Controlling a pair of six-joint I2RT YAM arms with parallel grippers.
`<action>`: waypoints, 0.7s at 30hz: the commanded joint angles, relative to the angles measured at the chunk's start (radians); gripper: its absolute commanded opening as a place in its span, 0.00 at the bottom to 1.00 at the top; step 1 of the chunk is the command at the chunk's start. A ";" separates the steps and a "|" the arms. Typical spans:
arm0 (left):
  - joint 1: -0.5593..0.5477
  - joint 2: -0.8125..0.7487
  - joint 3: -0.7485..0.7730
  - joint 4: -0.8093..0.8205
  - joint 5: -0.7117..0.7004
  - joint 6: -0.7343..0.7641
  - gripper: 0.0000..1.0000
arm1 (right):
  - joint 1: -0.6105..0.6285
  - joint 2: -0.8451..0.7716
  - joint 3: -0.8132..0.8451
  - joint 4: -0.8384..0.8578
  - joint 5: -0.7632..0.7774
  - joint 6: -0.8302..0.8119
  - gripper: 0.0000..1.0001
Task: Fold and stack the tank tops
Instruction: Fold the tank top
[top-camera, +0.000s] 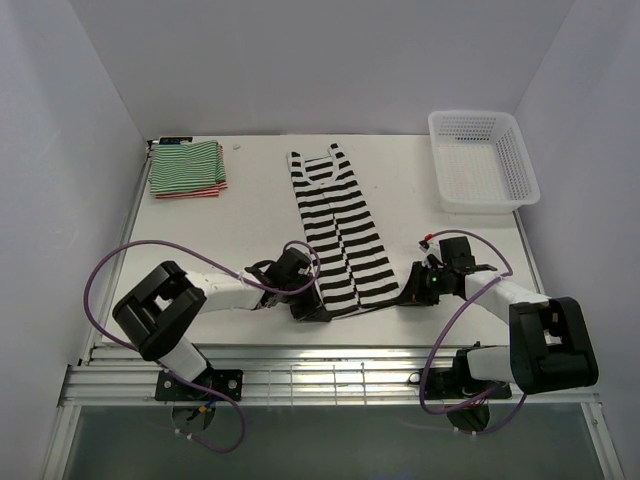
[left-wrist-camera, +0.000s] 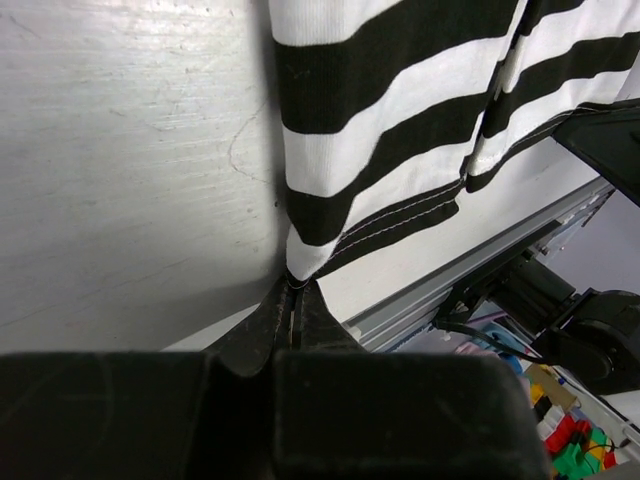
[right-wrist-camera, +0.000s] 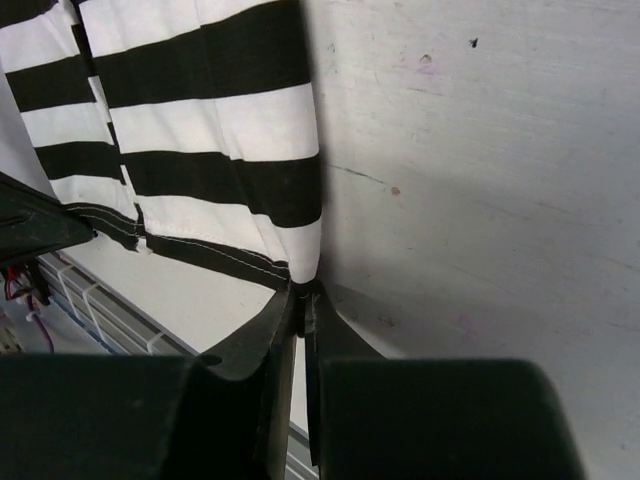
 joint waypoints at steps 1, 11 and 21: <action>-0.003 -0.043 0.005 -0.045 -0.071 0.022 0.00 | 0.001 -0.012 -0.029 -0.015 0.053 -0.013 0.08; -0.005 -0.201 -0.049 -0.144 0.043 0.004 0.00 | 0.102 -0.342 -0.140 -0.192 -0.030 0.111 0.08; -0.009 -0.241 -0.005 -0.209 0.060 0.033 0.00 | 0.155 -0.413 -0.040 -0.233 0.022 0.176 0.08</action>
